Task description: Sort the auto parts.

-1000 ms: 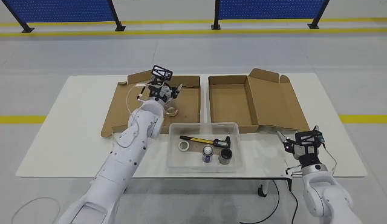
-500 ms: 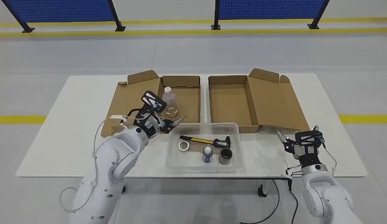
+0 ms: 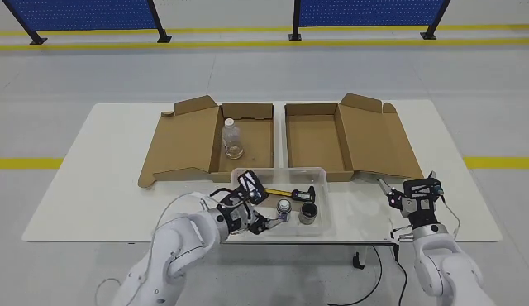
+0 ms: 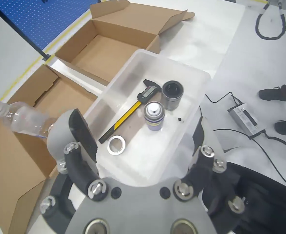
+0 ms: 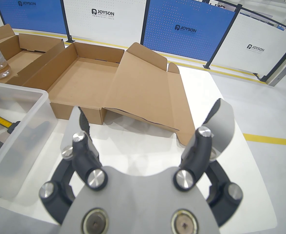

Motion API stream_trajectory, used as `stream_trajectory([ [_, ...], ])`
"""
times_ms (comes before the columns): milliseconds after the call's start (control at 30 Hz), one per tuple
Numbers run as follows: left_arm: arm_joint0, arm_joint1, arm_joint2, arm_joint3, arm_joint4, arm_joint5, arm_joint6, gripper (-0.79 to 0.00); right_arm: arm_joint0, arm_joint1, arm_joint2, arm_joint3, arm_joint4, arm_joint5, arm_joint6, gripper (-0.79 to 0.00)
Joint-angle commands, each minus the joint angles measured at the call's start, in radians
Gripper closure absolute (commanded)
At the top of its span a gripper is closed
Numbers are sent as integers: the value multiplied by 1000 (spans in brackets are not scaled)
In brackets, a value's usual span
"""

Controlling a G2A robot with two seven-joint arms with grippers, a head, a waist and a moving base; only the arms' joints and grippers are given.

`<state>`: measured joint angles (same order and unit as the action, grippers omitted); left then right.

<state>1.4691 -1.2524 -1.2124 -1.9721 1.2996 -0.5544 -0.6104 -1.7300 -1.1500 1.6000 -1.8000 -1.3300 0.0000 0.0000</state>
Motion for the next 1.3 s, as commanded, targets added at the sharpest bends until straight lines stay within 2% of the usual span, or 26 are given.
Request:
stream_trajectory([
  [0, -15, -3, 40, 19, 17, 18, 7, -785, 0, 0, 0, 0, 0, 0, 0, -785],
  [267, -111, -24, 159, 123, 44, 116, 30, -785, 0, 0, 0, 0, 0, 0, 0, -785],
  [500, -198, -45, 232, 238, 64, 205, 48, -785, 0, 0, 0, 0, 0, 0, 0, -785],
  [600, -221, -51, 250, 277, 56, 213, 37, -785, 0, 0, 0, 0, 0, 0, 0, -785],
  [833, -237, -54, 266, 343, 73, 226, 46, -785, 0, 0, 0, 0, 0, 0, 0, -785],
  [1233, -246, -58, 279, 405, 92, 242, 45, -785, 0, 0, 0, 0, 0, 0, 0, -785],
  [1267, -247, -58, 281, 408, 93, 242, 48, -763, 0, 0, 0, 0, 0, 0, 0, -785],
])
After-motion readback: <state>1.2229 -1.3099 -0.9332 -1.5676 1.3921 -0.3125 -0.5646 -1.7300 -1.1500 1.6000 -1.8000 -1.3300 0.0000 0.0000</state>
